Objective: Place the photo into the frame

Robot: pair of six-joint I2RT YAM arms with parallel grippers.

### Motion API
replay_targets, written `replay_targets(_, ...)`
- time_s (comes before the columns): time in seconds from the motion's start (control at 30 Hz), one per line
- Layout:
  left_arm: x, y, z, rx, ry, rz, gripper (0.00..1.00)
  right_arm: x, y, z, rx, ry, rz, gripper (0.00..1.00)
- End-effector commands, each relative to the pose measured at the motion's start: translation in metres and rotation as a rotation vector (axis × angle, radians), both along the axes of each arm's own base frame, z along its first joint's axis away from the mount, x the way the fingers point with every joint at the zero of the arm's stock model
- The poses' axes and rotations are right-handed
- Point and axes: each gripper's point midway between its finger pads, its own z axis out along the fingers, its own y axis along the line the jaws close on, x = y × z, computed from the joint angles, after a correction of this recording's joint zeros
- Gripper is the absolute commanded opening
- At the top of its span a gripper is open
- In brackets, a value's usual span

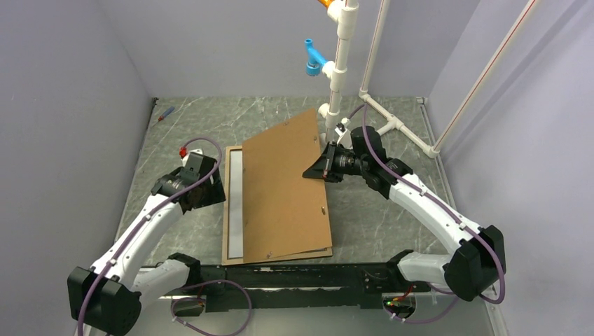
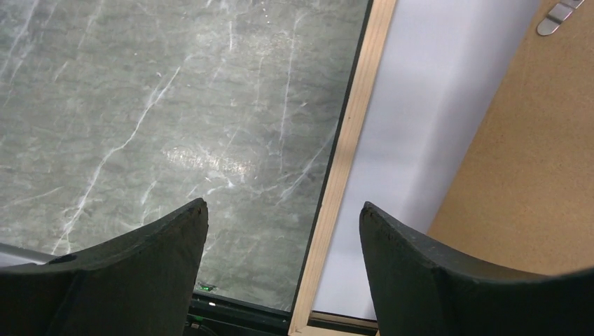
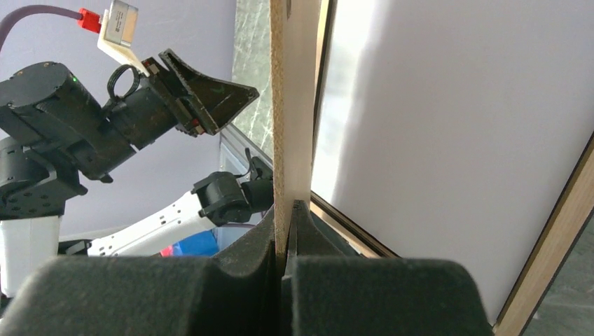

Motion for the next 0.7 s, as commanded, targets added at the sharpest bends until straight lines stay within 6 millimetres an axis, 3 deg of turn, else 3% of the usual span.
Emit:
replay_targets(0.0,0.002,0.007,0.015,-0.004,-0.046,0.043,0.81,0.008,0.011,0.027,0.089,-0.080,-0.004,0.00)
replay_targets(0.67,0.007,-0.011,-0.022,-0.068,0.046,-0.045,0.80,0.032,0.035,0.001,0.063,-0.082,-0.049,0.00)
